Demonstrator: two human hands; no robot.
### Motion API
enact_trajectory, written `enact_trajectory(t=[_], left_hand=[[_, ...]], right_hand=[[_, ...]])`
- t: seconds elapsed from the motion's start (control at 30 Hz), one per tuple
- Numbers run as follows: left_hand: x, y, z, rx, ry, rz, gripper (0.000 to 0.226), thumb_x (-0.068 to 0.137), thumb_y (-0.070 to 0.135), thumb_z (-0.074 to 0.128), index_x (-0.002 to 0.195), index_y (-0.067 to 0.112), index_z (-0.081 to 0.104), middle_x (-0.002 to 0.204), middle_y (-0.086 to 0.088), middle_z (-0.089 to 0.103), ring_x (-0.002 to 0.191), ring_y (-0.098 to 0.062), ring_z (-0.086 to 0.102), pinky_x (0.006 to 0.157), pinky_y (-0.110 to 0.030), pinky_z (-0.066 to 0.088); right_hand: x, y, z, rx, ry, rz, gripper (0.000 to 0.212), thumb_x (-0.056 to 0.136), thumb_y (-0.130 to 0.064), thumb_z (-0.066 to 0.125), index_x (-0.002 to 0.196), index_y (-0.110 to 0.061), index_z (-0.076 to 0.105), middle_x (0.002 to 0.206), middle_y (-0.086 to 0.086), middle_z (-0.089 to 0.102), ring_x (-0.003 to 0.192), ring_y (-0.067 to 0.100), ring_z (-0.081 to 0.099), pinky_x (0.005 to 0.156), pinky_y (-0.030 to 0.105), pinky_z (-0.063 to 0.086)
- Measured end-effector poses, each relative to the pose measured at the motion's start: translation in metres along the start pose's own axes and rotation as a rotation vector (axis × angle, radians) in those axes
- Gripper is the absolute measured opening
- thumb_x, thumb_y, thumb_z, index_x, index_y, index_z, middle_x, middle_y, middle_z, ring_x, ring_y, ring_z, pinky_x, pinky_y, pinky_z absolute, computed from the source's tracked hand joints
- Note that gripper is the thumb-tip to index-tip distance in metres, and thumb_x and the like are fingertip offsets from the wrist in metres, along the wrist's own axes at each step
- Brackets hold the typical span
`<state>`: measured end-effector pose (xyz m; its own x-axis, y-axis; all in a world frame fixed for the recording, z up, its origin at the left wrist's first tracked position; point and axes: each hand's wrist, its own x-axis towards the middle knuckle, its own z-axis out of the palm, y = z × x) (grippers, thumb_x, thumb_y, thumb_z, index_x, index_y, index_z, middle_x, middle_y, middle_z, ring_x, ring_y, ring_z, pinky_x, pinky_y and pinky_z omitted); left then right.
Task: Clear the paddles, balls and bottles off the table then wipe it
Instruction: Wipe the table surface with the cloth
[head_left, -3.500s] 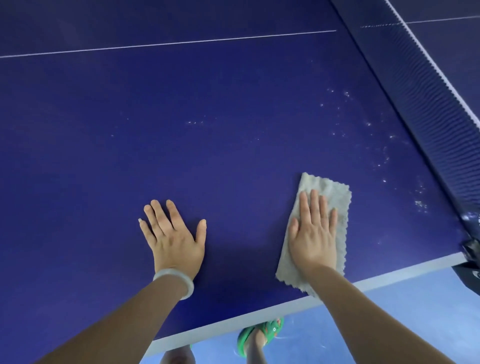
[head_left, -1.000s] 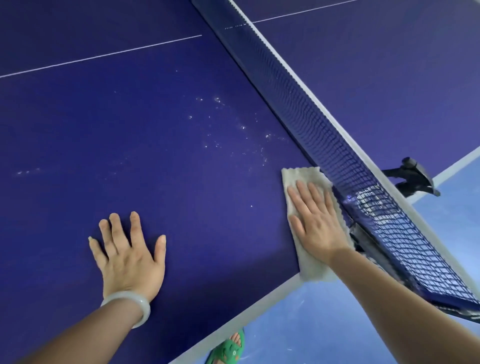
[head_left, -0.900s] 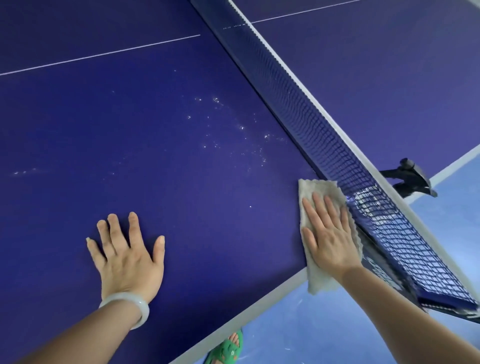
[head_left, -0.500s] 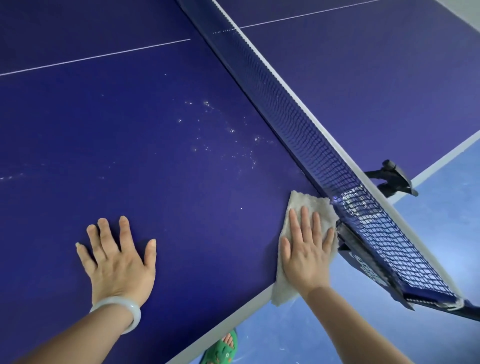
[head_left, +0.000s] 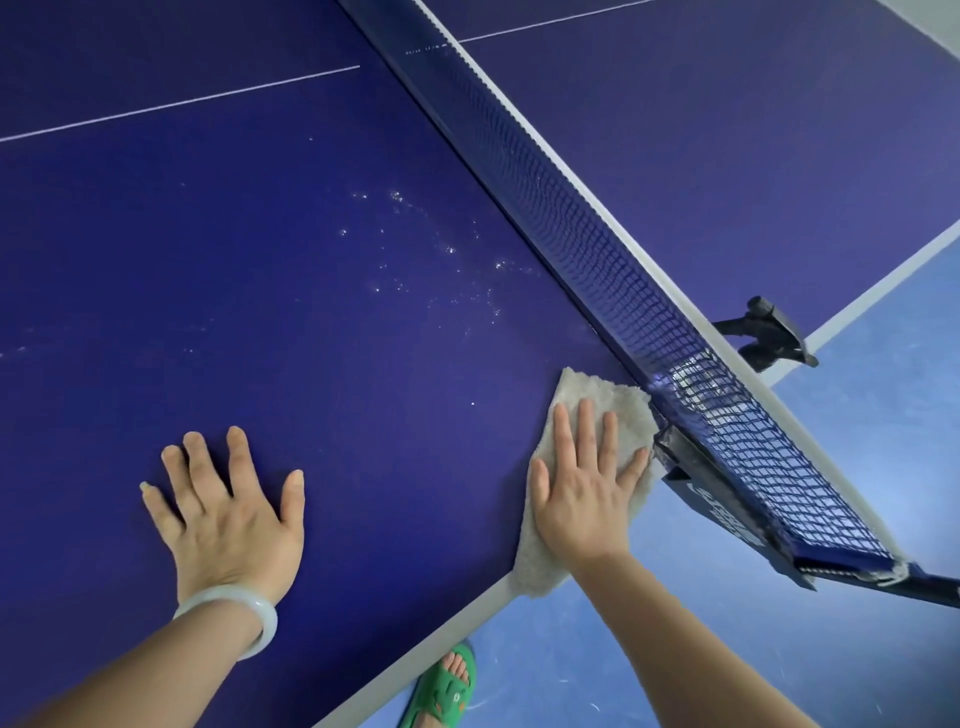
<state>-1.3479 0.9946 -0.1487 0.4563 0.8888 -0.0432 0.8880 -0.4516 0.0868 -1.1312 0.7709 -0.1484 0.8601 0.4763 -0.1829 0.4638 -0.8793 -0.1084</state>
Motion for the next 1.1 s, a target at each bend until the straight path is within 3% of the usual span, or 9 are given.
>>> enact_trajectory(t=[0.13,0.23,0.37,0.47,0.57,0.67,0.73,0.9,1.1], left_hand=[[0.001,0.002,0.000,0.003,-0.015,-0.002,0.077,0.093,0.054,0.032,0.154,0.008,0.023,0.159,-0.026,0.013,0.149,-0.039,0.002,0.120,-0.057,0.000],[0.001,0.002,0.000,0.018,-0.040,-0.011,0.077,0.094,0.057,0.026,0.156,0.011,0.017,0.161,-0.022,0.008,0.150,-0.036,-0.003,0.121,-0.055,-0.002],[0.000,0.002,-0.004,0.009,-0.063,-0.018,0.079,0.093,0.059,0.019,0.157,0.013,0.014,0.162,-0.020,0.004,0.151,-0.034,-0.006,0.121,-0.054,-0.004],[0.000,0.002,-0.002,0.011,-0.050,-0.011,0.077,0.095,0.058,0.018,0.156,0.012,0.017,0.162,-0.022,0.008,0.150,-0.036,-0.002,0.121,-0.055,-0.002],[0.001,0.001,-0.002,0.035,-0.039,0.002,0.074,0.097,0.056,0.019,0.155,0.010,0.021,0.160,-0.024,0.013,0.150,-0.038,0.003,0.121,-0.057,0.002],[0.001,0.000,-0.001,0.053,-0.053,-0.003,0.077,0.094,0.057,0.020,0.155,0.010,0.020,0.161,-0.023,0.012,0.150,-0.038,0.003,0.120,-0.058,0.003],[0.001,0.001,-0.001,0.065,-0.065,-0.003,0.077,0.094,0.058,0.017,0.156,0.012,0.018,0.161,-0.022,0.010,0.151,-0.037,0.002,0.121,-0.057,0.003],[0.002,0.001,0.002,0.033,-0.038,0.002,0.074,0.098,0.057,0.019,0.154,0.010,0.024,0.160,-0.024,0.016,0.150,-0.039,0.009,0.120,-0.059,0.007],[0.003,0.000,0.001,0.052,-0.074,0.002,0.075,0.096,0.056,0.017,0.154,0.009,0.026,0.160,-0.024,0.016,0.150,-0.039,0.010,0.119,-0.061,0.012]], right_hand=[[0.035,0.007,-0.011,-0.022,-0.030,0.015,0.064,0.098,-0.049,0.014,0.158,-0.033,-0.002,0.166,-0.005,-0.009,0.152,0.023,-0.015,0.117,0.062,-0.010],[0.058,-0.031,-0.013,0.041,0.018,0.048,0.063,0.102,-0.043,0.020,0.159,-0.024,-0.001,0.166,0.002,-0.008,0.152,0.025,-0.012,0.118,0.059,-0.009],[0.026,-0.083,-0.006,0.048,0.002,-0.320,0.061,0.105,-0.041,0.019,0.159,-0.020,0.001,0.166,0.003,-0.006,0.152,0.022,-0.013,0.122,0.048,-0.010],[0.007,-0.055,-0.004,0.019,-0.017,-0.474,0.062,0.104,-0.046,0.018,0.159,-0.024,-0.002,0.165,-0.004,-0.009,0.150,0.014,-0.019,0.123,0.042,-0.009],[0.013,-0.013,-0.002,0.044,0.080,-0.136,0.065,0.100,-0.048,0.016,0.159,-0.022,0.003,0.166,0.000,-0.001,0.153,0.018,-0.009,0.123,0.043,-0.007],[0.022,-0.028,-0.001,0.090,0.104,0.173,0.070,0.098,-0.046,0.011,0.159,-0.013,0.002,0.166,0.010,0.000,0.153,0.026,-0.006,0.122,0.048,-0.007],[0.028,-0.066,0.001,0.102,0.100,0.177,0.070,0.097,-0.045,0.008,0.158,-0.011,-0.002,0.165,0.013,-0.003,0.152,0.029,-0.007,0.122,0.050,-0.009],[0.055,-0.134,0.005,0.090,0.043,-0.085,0.066,0.102,-0.042,0.014,0.158,-0.012,-0.006,0.165,0.009,-0.010,0.152,0.027,-0.012,0.122,0.048,-0.012],[-0.004,-0.098,0.010,0.084,0.073,0.126,0.069,0.099,-0.045,0.011,0.157,-0.009,-0.002,0.165,0.016,0.001,0.153,0.031,-0.002,0.122,0.055,0.001]])
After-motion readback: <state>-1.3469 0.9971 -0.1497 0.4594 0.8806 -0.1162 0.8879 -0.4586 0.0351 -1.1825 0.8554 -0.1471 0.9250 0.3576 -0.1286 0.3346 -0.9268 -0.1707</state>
